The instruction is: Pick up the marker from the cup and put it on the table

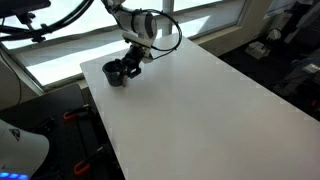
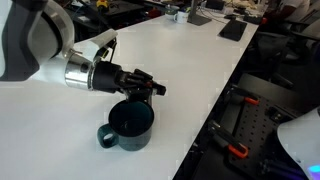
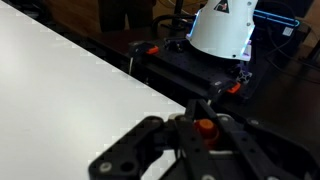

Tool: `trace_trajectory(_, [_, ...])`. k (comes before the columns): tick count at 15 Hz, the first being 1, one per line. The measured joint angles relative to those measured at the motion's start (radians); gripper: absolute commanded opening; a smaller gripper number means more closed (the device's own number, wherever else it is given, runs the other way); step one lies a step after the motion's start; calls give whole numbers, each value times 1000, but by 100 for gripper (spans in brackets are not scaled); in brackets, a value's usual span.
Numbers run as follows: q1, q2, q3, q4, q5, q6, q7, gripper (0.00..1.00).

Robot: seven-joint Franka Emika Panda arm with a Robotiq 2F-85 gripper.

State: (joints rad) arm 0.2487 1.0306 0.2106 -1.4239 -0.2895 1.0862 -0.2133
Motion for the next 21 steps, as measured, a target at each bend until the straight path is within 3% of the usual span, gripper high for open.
trace_trajectory(2, [0,32,0,44,3,-38,0,2])
trace_trajectory(3, [0,44,0,62,5,-52,0,31])
trace_trajectory(4, [0,55,1,81,5,-65,-1,11])
trace_trajectory(5, [0,64,2,96,5,-75,-5,16])
trace_trajectory(6, [0,71,2,108,5,-81,-16,49])
trace_trajectory(8, [0,79,2,117,5,-82,-19,64])
trace_trajectory(9, [0,82,2,117,5,-82,-19,46])
trace_trajectory(11, [0,83,2,116,5,-82,-19,62])
trace_trajectory(12, [0,83,2,116,5,-82,-19,64])
trace_trajectory(19, [1,83,2,116,5,-82,-19,64])
trace_trajectory(20, [1,83,2,116,5,-82,-19,89])
trace_trajectory(21, [1,83,2,116,5,-82,-19,90])
